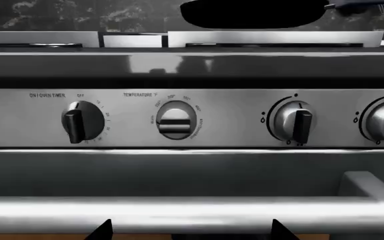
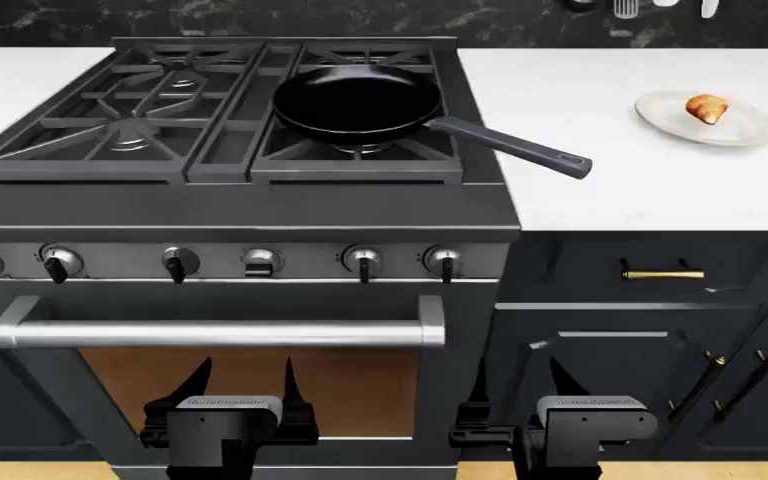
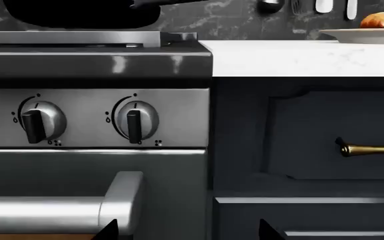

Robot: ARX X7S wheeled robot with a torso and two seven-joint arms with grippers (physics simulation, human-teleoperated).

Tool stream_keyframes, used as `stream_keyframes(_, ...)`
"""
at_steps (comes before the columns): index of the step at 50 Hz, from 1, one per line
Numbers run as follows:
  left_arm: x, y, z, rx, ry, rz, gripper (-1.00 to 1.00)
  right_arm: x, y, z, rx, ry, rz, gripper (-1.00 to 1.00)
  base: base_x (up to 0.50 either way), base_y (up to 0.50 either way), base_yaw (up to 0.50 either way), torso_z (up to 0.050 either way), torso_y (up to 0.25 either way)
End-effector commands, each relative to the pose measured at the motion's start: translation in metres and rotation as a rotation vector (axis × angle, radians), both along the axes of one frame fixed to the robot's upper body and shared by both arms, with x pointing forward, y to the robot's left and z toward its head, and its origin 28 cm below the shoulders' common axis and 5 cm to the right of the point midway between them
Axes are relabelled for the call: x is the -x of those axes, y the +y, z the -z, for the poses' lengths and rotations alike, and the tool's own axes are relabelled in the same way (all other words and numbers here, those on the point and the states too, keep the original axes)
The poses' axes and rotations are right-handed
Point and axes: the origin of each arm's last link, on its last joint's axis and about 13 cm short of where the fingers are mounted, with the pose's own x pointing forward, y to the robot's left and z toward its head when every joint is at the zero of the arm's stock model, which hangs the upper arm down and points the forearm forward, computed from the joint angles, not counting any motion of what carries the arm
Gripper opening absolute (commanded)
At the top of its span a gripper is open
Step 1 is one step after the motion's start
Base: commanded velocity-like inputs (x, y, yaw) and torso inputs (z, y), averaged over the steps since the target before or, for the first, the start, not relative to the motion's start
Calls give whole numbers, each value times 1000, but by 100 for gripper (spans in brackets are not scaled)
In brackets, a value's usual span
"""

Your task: Pick the croissant and place it on the pan. Then turn on the stove to warm the croissant.

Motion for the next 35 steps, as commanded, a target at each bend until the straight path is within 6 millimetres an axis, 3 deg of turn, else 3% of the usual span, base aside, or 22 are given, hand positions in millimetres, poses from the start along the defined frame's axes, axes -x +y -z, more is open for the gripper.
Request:
stream_keyframes(1,0,0,0,0,0,1,100,1,0,0,-2,-6,-4,100,0,0,0,0,0)
stream_keyframes(10,2,-1,5,-18,12,11,100,3,0,0,-32,-17,-9,100,0,0,0,0,0)
stream_keyframes(35,-1,-1,9,-24,28,11,100,2,-3,0,-33,-18,15,100,0,-500,0,0,0)
